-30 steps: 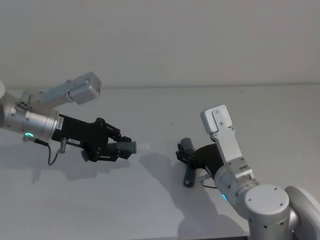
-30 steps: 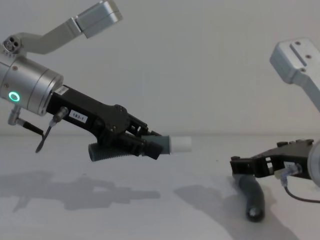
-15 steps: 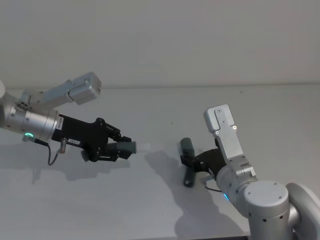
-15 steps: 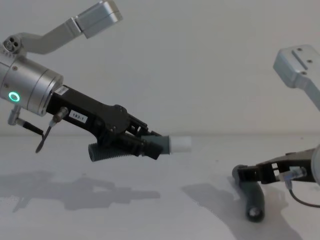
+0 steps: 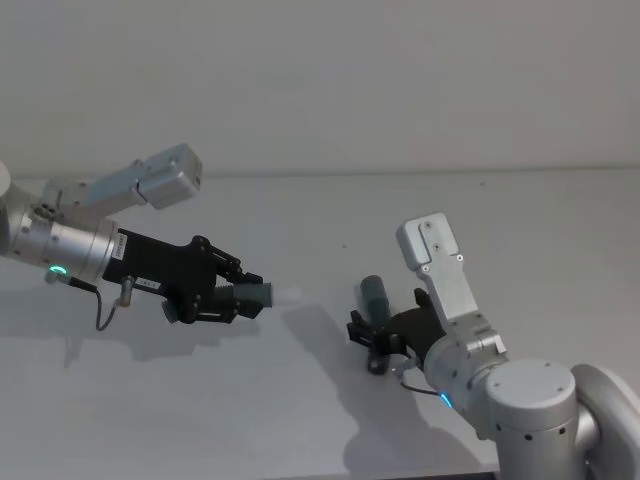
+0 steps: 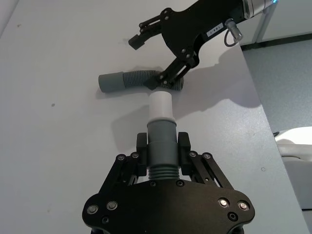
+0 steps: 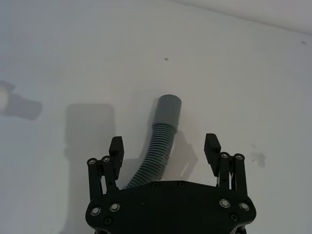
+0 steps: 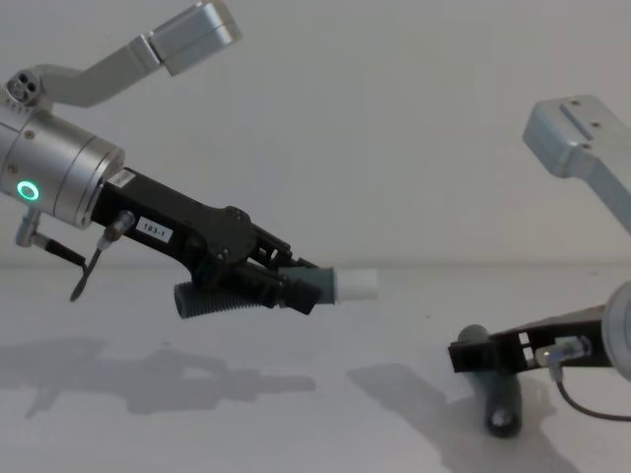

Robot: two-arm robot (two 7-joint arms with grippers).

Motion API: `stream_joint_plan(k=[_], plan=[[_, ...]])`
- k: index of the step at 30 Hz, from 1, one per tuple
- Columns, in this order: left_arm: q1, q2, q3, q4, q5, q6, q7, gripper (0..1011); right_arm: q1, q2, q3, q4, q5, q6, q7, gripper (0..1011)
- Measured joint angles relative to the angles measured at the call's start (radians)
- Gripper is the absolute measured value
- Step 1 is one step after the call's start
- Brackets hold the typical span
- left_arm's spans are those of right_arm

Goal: Use both hands to pick up one end of the pipe from the table, align the ends, and insert them.

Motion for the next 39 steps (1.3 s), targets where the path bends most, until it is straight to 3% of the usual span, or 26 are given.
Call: stream_joint_plan(k=[18, 34, 39], plan=[[0.000, 0.000, 0.000, 0.000, 0.000, 0.000, 0.000, 332, 0.025, -0.023, -0.001, 0.060, -0.014, -0.010, 0.008, 1003], [0.000, 0.000, 0.000, 0.000, 0.000, 0.000, 0.000, 332, 0.033, -0.073, 0.025, 0.107, -0.021, -0.002, -0.025, 1003], [0.000, 0.000, 0.000, 0.000, 0.000, 0.000, 0.000, 331, 0.035, -0.088, 0.033, 0.116, -0.024, 0.007, -0.035, 905]])
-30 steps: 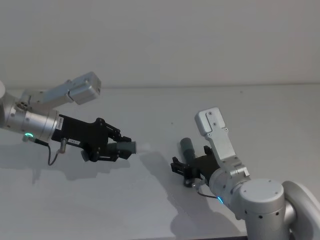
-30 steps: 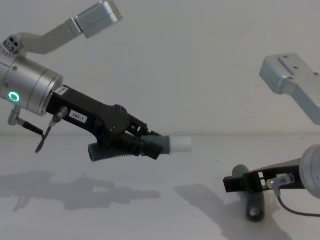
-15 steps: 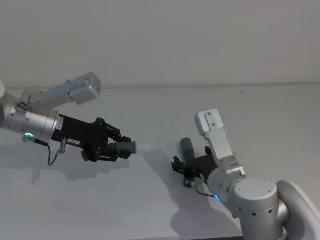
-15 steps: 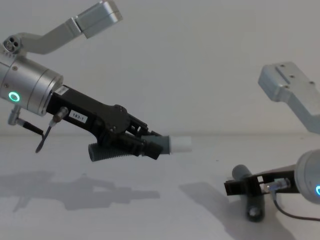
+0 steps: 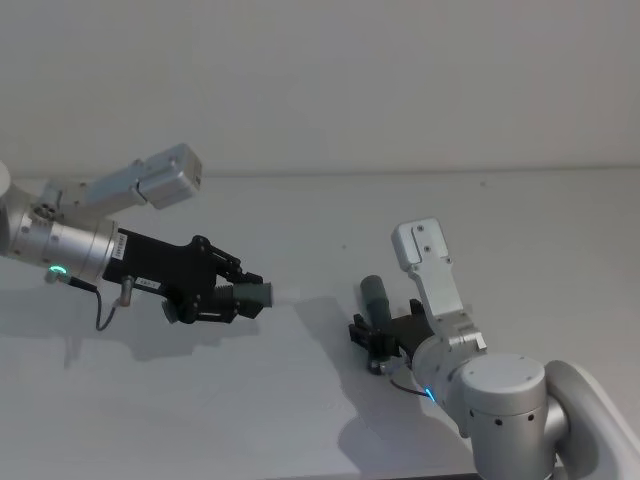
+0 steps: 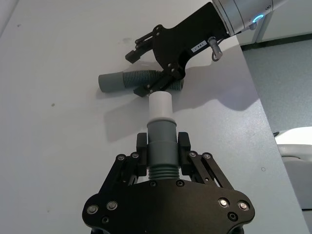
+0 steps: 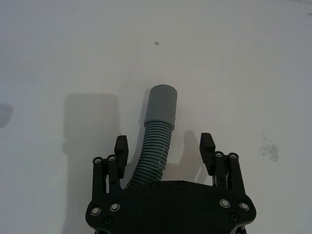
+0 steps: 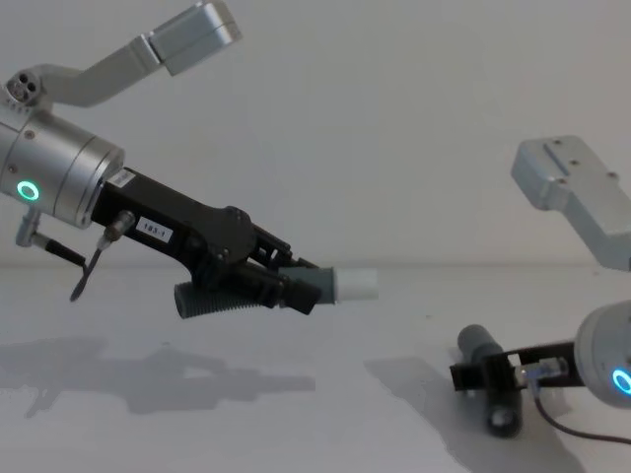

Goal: Use both hands to pick up one end of the pipe from the table, align the ends, and insert them.

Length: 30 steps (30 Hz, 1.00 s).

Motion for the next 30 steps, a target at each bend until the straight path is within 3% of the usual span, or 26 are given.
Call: stream_joint_plan(k=[9, 20, 30], plan=[[0.000, 0.000, 0.000, 0.000, 0.000, 0.000, 0.000, 332, 0.005, -0.020, 0.013, 0.011, -0.002, 0.007, -0.008, 658], [0.000, 0.000, 0.000, 0.000, 0.000, 0.000, 0.000, 332, 0.007, -0.039, 0.027, 0.014, 0.001, 0.005, -0.007, 278], [0.000, 0.000, 0.000, 0.000, 0.000, 0.000, 0.000, 332, 0.004, -0.037, 0.029, 0.012, 0.003, -0.017, 0.018, 229]])
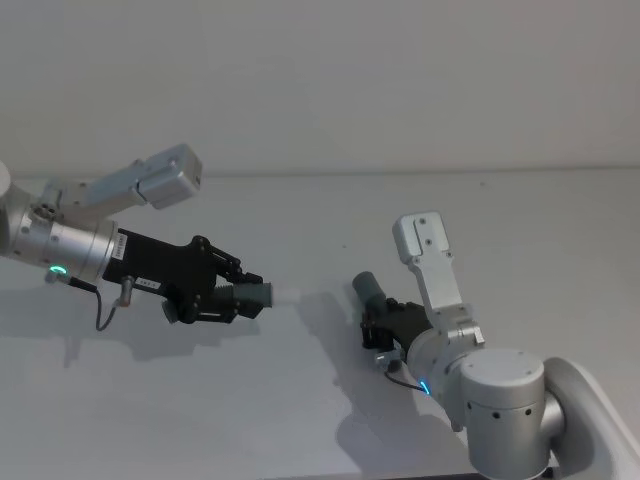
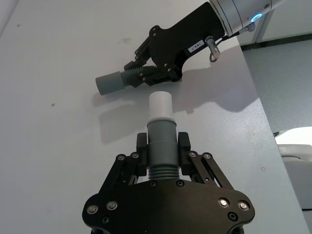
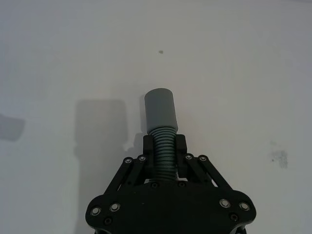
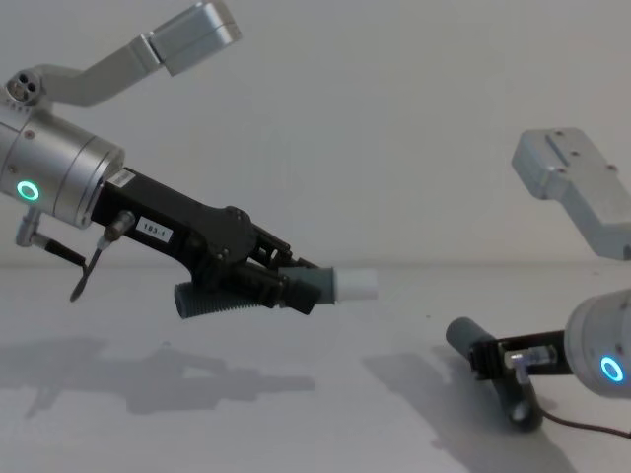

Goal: Use both hands to pick up one end of the pipe from the table, align the ends, and insert them.

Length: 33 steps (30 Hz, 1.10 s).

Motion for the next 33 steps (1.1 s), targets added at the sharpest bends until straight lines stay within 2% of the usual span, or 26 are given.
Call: stream_joint_plan(k=[8, 17, 20, 25, 26, 27, 30, 33], plan=[[0.000, 0.000, 0.000, 0.000, 0.000, 0.000, 0.000, 332, -0.003, 0.021, -0.005, -0.002, 0.001, -0.070, 0.043, 227], [0.000, 0.000, 0.000, 0.000, 0.000, 0.000, 0.000, 332, 0.001, 0.065, -0.017, -0.001, -0.001, -0.196, 0.121, 226], [0.000, 0.000, 0.000, 0.000, 0.000, 0.000, 0.000, 332, 0.007, 0.091, -0.023, 0.003, -0.006, -0.263, 0.161, 226], [0.000, 0.000, 0.000, 0.000, 0.000, 0.000, 0.000, 332, 0.014, 0.116, -0.028, 0.008, -0.010, -0.326, 0.203, 226], [0.000, 0.000, 0.000, 0.000, 0.000, 0.000, 0.000, 332, 0.019, 0.131, -0.031, 0.012, -0.014, -0.365, 0.228, 226], [0.000, 0.000, 0.000, 0.000, 0.000, 0.000, 0.000, 332, 0.019, 0.131, -0.031, 0.012, -0.014, -0.365, 0.228, 226], [0.000, 0.000, 0.000, 0.000, 0.000, 0.000, 0.000, 332, 0.029, 0.162, -0.036, 0.021, -0.019, -0.436, 0.272, 226], [0.000, 0.000, 0.000, 0.000, 0.000, 0.000, 0.000, 332, 0.036, 0.178, -0.038, 0.027, -0.022, -0.483, 0.300, 225]])
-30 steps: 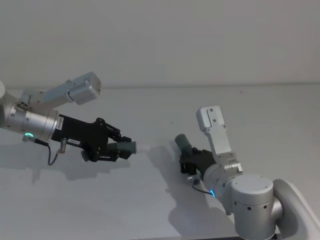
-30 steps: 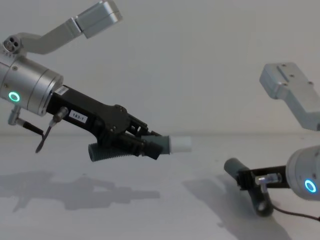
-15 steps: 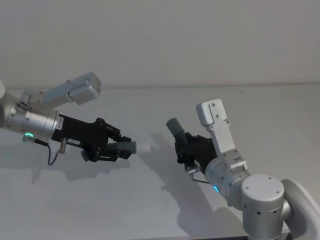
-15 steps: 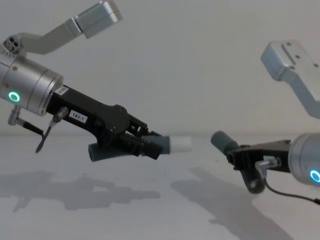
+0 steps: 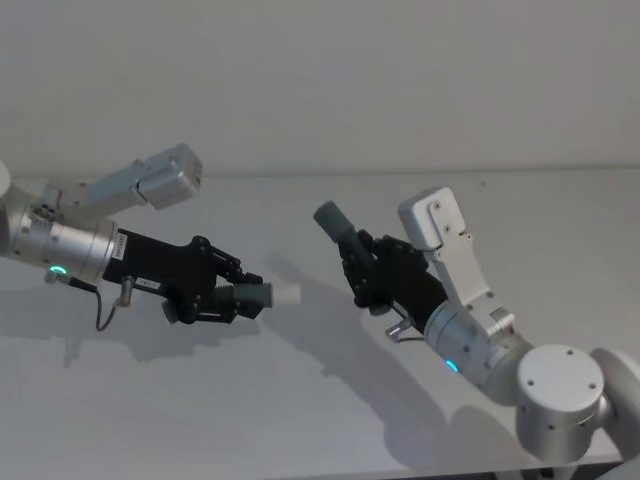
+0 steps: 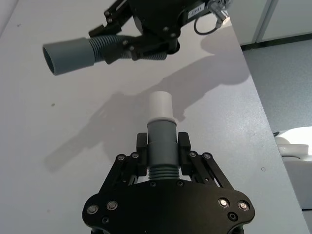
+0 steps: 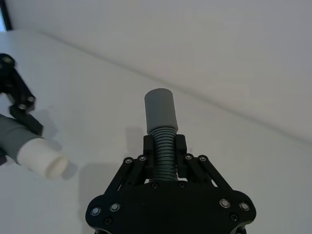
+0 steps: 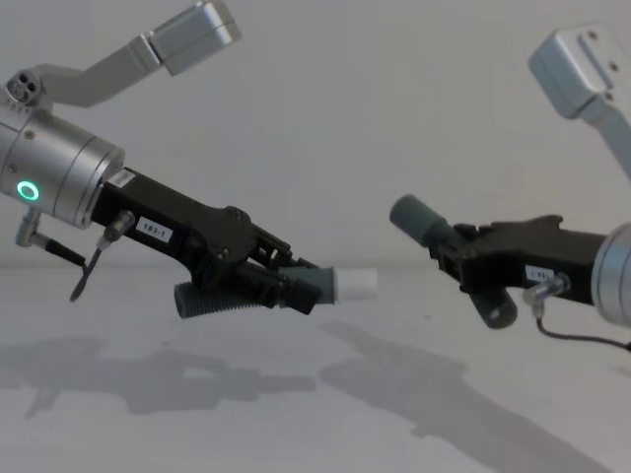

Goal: Use both hands to pick up one end of the pipe from the table, align the ends, and insert them.

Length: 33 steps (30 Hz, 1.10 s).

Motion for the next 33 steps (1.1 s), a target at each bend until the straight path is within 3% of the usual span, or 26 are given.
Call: stream_joint_plan(k=[10, 17, 33], plan=[[0.000, 0.000, 0.000, 0.000, 0.000, 0.000, 0.000, 332, 0.043, 0.085, -0.015, 0.044, -0.006, -0.216, 0.135, 225], [0.000, 0.000, 0.000, 0.000, 0.000, 0.000, 0.000, 332, 0.074, 0.130, -0.026, 0.077, 0.000, -0.336, 0.213, 226], [0.000, 0.000, 0.000, 0.000, 0.000, 0.000, 0.000, 332, 0.191, 0.230, -0.067, 0.209, 0.052, -0.671, 0.448, 225]])
